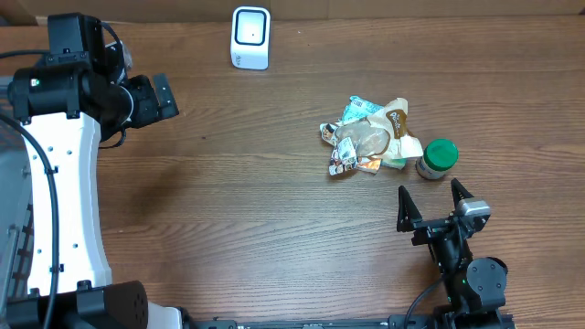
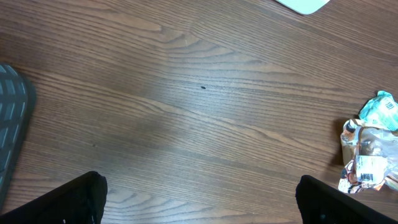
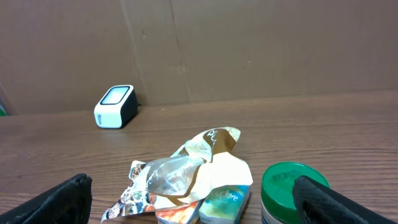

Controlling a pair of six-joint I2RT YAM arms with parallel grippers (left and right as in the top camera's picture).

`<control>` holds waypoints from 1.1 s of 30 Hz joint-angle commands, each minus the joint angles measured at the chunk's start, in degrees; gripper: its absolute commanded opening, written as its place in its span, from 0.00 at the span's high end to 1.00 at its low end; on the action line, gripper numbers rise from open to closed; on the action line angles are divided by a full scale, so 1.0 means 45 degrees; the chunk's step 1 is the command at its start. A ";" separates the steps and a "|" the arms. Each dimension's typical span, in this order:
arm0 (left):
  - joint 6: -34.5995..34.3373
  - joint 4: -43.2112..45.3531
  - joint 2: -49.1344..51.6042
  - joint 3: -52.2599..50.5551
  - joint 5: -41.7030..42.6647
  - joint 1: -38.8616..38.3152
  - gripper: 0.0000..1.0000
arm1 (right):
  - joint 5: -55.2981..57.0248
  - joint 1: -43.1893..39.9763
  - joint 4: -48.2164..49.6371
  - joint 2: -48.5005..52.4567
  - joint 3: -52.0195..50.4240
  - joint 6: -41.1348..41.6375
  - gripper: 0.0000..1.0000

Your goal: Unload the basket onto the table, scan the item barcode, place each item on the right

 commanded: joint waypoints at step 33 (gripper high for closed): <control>0.1098 1.2250 -1.2546 -1.2988 -0.1598 -0.0685 0.00 | 0.0121 0.0044 0.0034 -0.0151 -0.0131 0.0010 0.00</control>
